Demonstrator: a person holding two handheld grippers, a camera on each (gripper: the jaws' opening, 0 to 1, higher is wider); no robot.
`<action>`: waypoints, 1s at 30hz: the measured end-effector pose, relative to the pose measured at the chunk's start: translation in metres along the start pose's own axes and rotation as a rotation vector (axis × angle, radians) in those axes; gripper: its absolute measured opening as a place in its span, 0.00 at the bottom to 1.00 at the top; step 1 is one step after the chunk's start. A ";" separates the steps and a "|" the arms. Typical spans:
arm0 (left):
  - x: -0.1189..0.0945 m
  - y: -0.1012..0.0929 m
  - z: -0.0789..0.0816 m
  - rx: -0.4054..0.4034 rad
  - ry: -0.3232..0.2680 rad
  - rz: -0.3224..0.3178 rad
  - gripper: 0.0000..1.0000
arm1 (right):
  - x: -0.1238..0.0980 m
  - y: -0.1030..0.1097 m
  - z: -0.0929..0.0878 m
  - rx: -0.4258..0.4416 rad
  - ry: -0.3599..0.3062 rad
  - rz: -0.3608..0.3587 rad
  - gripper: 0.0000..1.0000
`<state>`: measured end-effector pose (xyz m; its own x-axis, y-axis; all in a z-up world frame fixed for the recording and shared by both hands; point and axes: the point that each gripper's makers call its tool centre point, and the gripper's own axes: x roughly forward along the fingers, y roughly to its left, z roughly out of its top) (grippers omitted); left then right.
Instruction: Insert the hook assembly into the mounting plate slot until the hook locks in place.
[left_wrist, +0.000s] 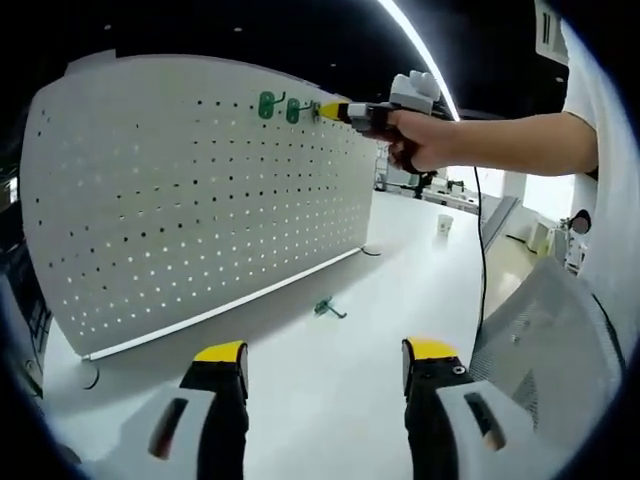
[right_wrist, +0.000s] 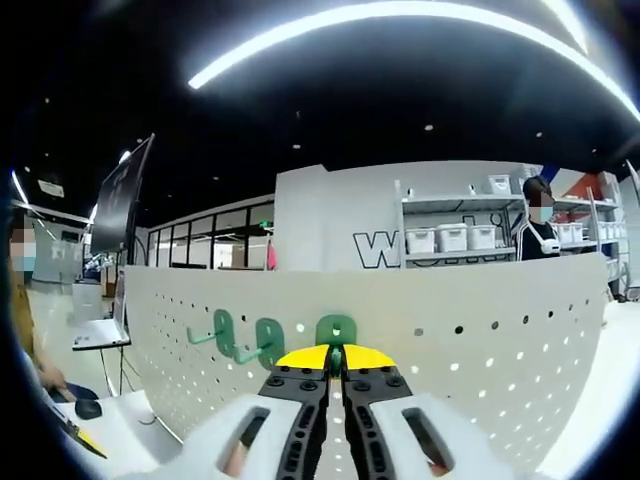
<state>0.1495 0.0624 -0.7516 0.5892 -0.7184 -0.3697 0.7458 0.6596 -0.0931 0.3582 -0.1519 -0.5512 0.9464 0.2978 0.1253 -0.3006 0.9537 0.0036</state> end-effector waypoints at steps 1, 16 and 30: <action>0.000 0.000 0.000 0.000 -0.001 0.001 0.64 | 0.000 0.000 -0.001 0.004 0.001 -0.003 0.01; 0.000 0.000 -0.001 -0.008 0.009 -0.001 0.62 | 0.003 0.001 -0.002 -0.087 0.009 -0.094 0.01; -0.007 0.004 -0.004 0.019 0.020 0.012 0.62 | 0.004 0.001 -0.005 -0.083 0.011 -0.203 0.02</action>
<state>0.1472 0.0706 -0.7533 0.5920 -0.7060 -0.3888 0.7446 0.6637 -0.0716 0.3620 -0.1497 -0.5554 0.9879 0.0995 0.1192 -0.0937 0.9942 -0.0537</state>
